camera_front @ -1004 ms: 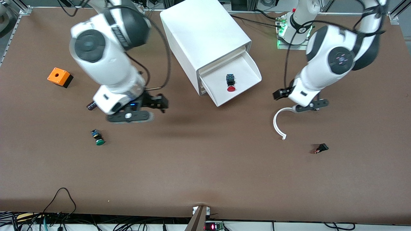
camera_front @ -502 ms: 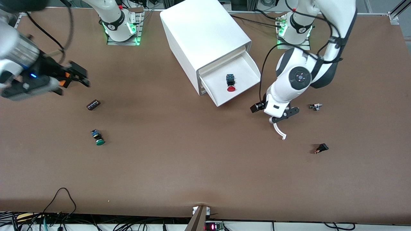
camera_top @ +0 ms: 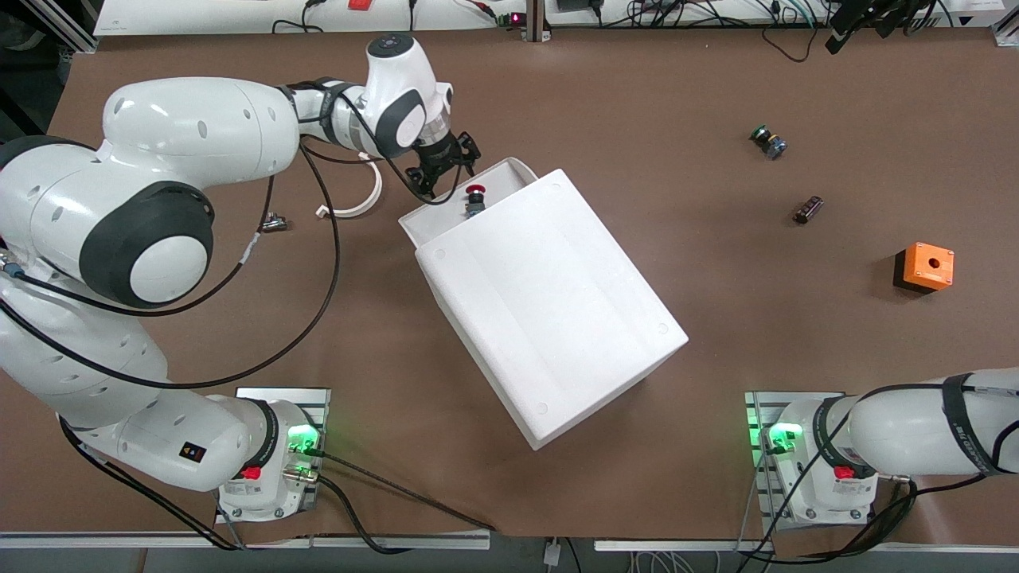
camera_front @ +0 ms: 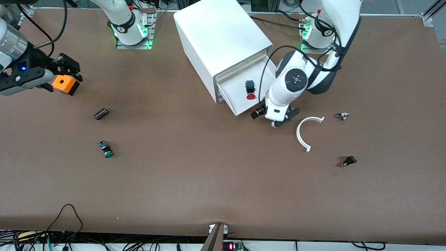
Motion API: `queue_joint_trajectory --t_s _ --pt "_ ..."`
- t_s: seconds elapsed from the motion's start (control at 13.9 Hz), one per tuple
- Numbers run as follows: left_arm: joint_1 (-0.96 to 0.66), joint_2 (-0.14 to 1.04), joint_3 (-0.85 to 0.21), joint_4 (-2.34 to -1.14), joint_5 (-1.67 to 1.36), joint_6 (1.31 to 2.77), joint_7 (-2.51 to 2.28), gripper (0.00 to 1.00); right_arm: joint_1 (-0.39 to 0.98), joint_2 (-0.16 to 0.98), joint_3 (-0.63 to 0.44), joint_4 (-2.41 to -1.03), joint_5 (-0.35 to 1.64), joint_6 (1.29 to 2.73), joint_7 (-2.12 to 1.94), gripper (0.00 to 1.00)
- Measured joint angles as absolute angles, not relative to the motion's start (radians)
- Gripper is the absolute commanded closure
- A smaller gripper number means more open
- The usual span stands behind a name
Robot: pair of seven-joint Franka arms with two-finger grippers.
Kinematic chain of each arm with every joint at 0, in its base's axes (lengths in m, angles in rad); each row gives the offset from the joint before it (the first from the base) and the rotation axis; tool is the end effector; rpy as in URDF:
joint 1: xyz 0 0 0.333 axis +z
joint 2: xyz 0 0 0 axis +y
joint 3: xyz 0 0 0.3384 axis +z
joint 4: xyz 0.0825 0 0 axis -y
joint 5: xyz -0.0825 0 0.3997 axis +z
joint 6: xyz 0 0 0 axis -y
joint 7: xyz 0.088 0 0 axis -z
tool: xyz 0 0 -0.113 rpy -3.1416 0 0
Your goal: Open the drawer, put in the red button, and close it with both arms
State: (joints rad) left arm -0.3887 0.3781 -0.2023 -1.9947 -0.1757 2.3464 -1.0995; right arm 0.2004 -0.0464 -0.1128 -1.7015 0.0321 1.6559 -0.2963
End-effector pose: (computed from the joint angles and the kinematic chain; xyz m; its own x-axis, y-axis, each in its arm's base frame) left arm 0.5192 -0.3470 0.2768 0.7870 0.5870 -0.1901 0.6057 -0.7937 0.0566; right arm 0.5578 0.0510 0.6104 0.9282 0.3719 0.0113 0.3721 -0.9275 -0.0354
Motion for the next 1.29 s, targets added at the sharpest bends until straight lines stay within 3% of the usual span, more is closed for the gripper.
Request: queue_joint_trajectory --t_s 0.79,1.29 --pt "-0.398 0.378 -0.383 -1.997 -0.176 2.342 -1.353 0.00 0.198 -0.044 -0.118 -1.694 0.013 1.671 -0.296 0.00" --pt "-0.398 0.378 -0.439 -2.010 -0.176 2.341 -1.405 0.00 0.198 -0.036 -0.118 -1.682 0.006 1.663 -0.296 0.00"
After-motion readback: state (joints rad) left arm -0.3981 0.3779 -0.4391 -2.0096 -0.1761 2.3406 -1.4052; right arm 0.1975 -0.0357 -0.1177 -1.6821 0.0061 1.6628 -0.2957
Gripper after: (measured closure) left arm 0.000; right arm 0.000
